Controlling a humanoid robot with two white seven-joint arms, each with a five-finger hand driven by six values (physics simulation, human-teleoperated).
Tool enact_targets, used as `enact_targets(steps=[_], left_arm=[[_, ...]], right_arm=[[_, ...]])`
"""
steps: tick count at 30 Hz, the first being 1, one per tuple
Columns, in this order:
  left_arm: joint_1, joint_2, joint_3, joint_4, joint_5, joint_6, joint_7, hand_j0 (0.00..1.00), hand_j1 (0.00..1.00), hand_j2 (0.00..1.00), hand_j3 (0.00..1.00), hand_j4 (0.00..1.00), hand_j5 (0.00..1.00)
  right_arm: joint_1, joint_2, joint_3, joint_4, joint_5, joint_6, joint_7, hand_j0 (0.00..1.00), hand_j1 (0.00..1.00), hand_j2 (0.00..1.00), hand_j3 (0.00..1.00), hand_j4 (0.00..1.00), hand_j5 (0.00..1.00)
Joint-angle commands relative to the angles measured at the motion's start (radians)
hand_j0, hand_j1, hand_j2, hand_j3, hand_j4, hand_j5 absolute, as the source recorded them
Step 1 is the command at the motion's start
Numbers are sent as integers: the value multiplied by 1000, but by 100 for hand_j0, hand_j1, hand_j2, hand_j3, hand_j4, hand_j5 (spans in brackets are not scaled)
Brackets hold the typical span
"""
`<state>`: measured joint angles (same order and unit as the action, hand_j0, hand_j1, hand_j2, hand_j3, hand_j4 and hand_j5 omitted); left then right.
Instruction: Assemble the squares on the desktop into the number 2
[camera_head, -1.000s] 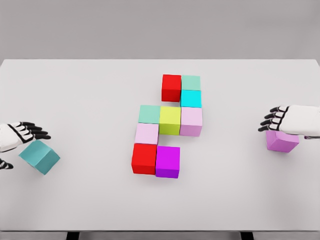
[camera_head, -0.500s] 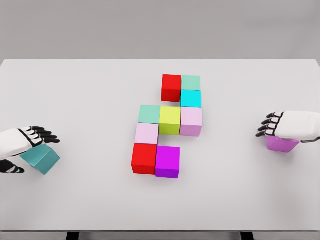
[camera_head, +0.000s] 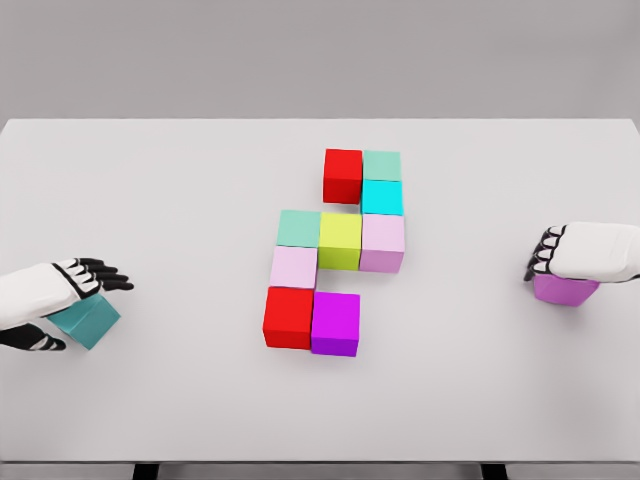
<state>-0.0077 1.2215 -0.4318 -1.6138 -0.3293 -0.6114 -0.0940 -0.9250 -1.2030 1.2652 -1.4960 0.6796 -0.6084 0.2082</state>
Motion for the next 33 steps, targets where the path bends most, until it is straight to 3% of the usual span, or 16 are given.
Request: enact_targets(steps=[1,3,7,10,12,20,24,33], left_arm=[[2,-4,1,2,3,1,-1,100,100,100,100,100,100],[2,-4,1,2,1,1,-1,100,100,100,100,100,100],[2,-4,-1,2,-4,1,-1,99,99,99,99,99,99],[0,-4,-1,3,-22,1,-1,88,88,88,88,88,88],[0,-4,-1,8,-23,1,-1,86,86,86,86,86,86],[-2,-3,-1,28,-33,1,-35,65,65,65,65,65,65],[-6,-2,1,38,-33,1,-35,62,62,62,62,62,62],[-41,-4,4,46,-31,1,-33,63,63,63,63,63,63]], right_arm=[[0,-1,3,0,17,-2,7,75,75,75,75,75,75],[0,-1,2,0,17,-2,7,70,70,70,70,70,70],[0,-3,-6,-1,12,-2,7,69,69,69,69,69,69],[-2,-6,-12,-3,11,-2,7,68,68,68,68,68,68],[-3,-10,-13,-21,9,-2,7,67,67,67,67,67,67],[-3,-55,-36,-158,1,-2,8,67,67,67,67,67,67],[-3,-96,-41,-262,-3,-2,8,65,65,65,65,65,65],[-3,-60,-41,-271,-81,-2,5,65,65,65,65,65,65]])
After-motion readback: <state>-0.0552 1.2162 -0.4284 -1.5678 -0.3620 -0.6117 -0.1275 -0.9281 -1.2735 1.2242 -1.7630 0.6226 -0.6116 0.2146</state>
